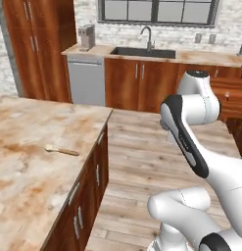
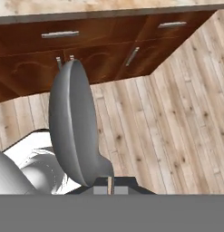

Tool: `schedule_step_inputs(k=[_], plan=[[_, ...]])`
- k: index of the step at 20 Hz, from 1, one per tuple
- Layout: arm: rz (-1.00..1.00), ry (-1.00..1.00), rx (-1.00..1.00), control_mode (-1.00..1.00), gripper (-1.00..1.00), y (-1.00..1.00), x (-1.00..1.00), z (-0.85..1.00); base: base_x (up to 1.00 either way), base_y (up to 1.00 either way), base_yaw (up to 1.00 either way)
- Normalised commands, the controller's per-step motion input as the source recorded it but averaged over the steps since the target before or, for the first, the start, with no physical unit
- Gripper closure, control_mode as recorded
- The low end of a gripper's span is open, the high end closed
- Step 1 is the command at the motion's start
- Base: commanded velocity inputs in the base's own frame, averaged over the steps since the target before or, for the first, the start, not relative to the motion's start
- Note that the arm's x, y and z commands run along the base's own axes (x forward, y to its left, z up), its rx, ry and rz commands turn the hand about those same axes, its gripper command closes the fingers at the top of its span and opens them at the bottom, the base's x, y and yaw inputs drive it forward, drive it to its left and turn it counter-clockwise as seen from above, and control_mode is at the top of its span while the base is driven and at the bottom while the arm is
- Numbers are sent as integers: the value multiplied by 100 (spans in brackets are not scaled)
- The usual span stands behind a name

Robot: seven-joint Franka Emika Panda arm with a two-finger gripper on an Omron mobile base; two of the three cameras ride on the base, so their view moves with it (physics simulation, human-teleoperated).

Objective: Organize the utensils by type. Pick up the wooden spoons from the counter and place them in the open cabinet. Then pick up the metallic utensils from the counter and place them in the open drawer.

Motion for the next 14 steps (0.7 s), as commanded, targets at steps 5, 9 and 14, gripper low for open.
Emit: schedule_step_inputs(k=[5,9,14], plan=[[0,0,0,100,100,0,0,0,0,-40,-51],[0,0,0,100,100,0,0,0,0,-37,-49],[0,0,0,100,100,0,0,0,0,-29,-45]])
